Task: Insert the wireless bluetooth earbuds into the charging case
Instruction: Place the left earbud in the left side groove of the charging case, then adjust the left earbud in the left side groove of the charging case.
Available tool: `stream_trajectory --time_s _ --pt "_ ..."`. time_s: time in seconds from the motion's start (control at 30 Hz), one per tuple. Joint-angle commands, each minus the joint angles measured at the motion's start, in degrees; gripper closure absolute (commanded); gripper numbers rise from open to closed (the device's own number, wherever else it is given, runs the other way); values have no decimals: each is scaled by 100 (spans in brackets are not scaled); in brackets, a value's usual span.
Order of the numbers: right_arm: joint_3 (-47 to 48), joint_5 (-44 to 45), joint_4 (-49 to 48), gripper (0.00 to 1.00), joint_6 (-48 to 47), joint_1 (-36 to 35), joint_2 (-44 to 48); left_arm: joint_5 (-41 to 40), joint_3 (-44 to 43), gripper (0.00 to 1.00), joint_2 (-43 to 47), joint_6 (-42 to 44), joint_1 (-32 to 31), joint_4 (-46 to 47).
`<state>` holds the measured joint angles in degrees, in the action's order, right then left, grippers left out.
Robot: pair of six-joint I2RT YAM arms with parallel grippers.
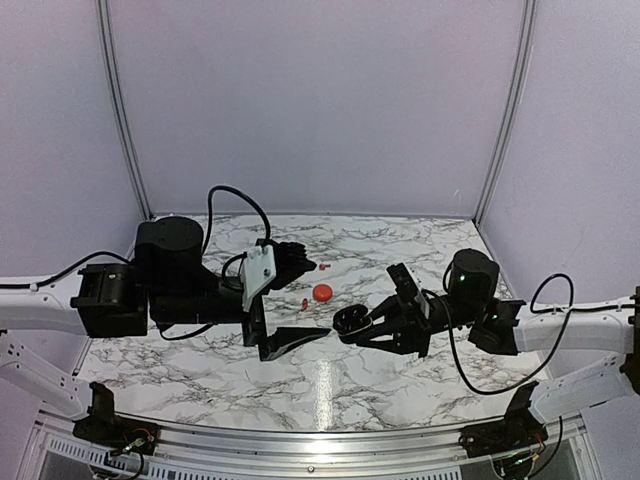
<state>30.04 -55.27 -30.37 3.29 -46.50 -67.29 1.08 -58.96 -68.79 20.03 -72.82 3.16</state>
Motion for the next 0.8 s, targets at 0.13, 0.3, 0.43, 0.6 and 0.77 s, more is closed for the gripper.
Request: stream_trajectory --time_s 0.13,0.3,0.43,0.6,0.77 --pt "291 -239 -5 100 58 -99 -55 253 -209 1 -329 -201 107 -276" --pt "317 -239 22 100 27 -120 -83 207 -364 1 -533 -260 162 -307" --pt "326 -237 31 100 6 -131 -73 195 -405 1 -616 -276 188 -303" --pt "335 -246 53 100 0 -148 -58 125 -440 1 -711 -289 224 -305" --pt "333 -218 136 100 -53 -174 -22 66 -462 1 -753 -321 265 -307"
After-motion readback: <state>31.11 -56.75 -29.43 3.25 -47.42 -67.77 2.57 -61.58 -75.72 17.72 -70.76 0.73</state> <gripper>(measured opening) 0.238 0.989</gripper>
